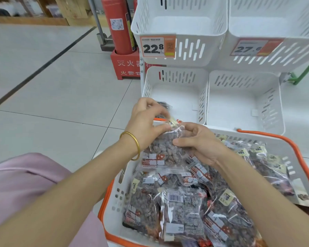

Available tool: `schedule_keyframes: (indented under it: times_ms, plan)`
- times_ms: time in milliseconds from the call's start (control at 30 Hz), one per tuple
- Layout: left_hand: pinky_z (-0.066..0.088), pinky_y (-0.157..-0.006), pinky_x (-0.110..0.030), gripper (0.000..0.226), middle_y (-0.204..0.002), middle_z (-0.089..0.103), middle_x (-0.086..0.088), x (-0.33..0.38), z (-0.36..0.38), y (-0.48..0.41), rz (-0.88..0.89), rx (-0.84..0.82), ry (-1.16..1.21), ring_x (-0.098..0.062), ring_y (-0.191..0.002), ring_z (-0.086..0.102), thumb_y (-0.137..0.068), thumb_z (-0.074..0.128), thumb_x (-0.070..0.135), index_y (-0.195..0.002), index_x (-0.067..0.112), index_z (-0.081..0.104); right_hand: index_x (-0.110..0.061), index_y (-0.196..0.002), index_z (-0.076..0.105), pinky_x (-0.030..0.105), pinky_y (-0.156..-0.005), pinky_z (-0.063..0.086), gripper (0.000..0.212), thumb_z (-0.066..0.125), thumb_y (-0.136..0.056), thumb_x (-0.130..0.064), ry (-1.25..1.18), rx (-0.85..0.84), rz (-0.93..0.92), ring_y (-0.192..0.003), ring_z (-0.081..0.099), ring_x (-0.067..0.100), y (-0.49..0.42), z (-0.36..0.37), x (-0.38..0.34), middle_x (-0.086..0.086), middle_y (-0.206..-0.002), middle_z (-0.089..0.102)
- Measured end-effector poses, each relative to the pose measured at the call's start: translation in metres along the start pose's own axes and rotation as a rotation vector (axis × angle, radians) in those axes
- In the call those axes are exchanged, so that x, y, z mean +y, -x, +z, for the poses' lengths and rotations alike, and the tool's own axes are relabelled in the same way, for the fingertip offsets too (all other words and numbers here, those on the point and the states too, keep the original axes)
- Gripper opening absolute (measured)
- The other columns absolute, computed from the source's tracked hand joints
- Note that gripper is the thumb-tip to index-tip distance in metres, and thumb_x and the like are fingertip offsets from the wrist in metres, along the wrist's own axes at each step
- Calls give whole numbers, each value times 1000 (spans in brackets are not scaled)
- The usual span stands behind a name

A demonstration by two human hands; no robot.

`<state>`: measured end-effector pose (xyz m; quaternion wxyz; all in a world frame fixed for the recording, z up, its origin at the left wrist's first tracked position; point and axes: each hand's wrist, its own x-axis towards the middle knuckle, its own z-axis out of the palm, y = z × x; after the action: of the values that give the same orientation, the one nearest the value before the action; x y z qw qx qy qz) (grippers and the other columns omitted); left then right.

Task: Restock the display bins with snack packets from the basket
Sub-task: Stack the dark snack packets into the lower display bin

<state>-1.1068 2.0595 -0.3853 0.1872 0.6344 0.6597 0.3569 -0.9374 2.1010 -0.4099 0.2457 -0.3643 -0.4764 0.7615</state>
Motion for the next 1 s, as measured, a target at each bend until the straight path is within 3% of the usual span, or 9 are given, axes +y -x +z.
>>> schedule_keyframes:
  times_ms: [100, 200, 300, 400, 533, 700, 800, 900, 1000]
  plan:
    - [37, -104, -29, 73, -131, 33, 5, 0, -11, -4, -280, -137, 183, -11, -119, 40, -77, 73, 36, -139, 24, 34, 2, -110, 54, 23, -51, 54, 45, 62, -68, 16, -125, 71, 7, -63, 69, 16, 0, -8, -5, 8, -80, 71]
    - [39, -99, -26, 94, -132, 43, 4, -9, -8, 1, -484, -408, 311, -11, -114, 46, -67, 77, 46, -140, 15, 27, -4, -103, 50, 22, -49, 52, 48, 65, -60, 10, -228, 134, -11, -62, 66, 17, -2, -16, -7, 14, -90, 64]
    - [45, -101, -36, 85, -118, 59, 4, -21, 1, 2, -410, -434, 305, -13, -112, 56, -61, 80, 54, -127, 17, 41, -8, -94, 53, 21, -48, 51, 40, 67, -59, 6, -236, 172, -61, -61, 64, 15, -4, -17, -7, 12, -85, 61]
    - [45, -96, -25, 73, -116, 56, 7, -19, 1, -1, -350, -410, 244, -8, -110, 55, -69, 71, 56, -123, 18, 41, -10, -86, 58, 22, -54, 53, 29, 68, -60, -2, -239, 185, -85, -65, 63, 13, -5, -18, -3, 8, -83, 64]
    - [36, -53, -5, 44, -79, 41, 8, -9, -2, 3, -309, -390, 134, -1, -65, 41, -85, 64, 34, -117, 16, 40, -12, -97, 62, 36, -58, 57, 32, 69, -66, -13, -212, 139, -71, -81, 61, 23, -4, -19, -3, 7, -89, 66]
    - [34, -90, -11, 83, -125, 40, 7, -8, 3, 5, -246, -461, 211, -4, -121, 37, -87, 63, 26, -148, 29, 5, -23, -116, 51, 28, -56, 53, 62, 77, -60, -26, -19, 214, -121, -82, 66, 21, -6, -12, -2, 15, -117, 57]
    - [42, -95, -18, 72, -118, 49, 14, -8, 7, 5, -257, -400, 229, -4, -114, 50, -84, 67, 31, -139, 31, 20, -29, -114, 53, 25, -57, 50, 64, 84, -59, -23, 94, 271, -195, -91, 64, 26, -11, -14, 2, 12, -122, 55]
    - [48, -96, -42, 74, -121, 56, -1, -16, 10, 0, -266, -309, 251, -19, -113, 57, -68, 75, 54, -123, 25, 36, -42, -117, 53, 45, -83, 54, 90, 91, -36, -46, 125, 201, -141, -118, 54, 34, -15, -20, -2, 13, -134, 46]
    - [44, -101, -45, 90, -130, 52, -7, -25, 11, -12, -256, -301, 256, -22, -120, 52, -57, 72, 70, -125, 22, 37, -49, -134, 35, 47, -85, 54, 108, 92, -44, -25, 136, 55, -38, -109, 61, 32, -19, -27, -16, 8, -138, 36]
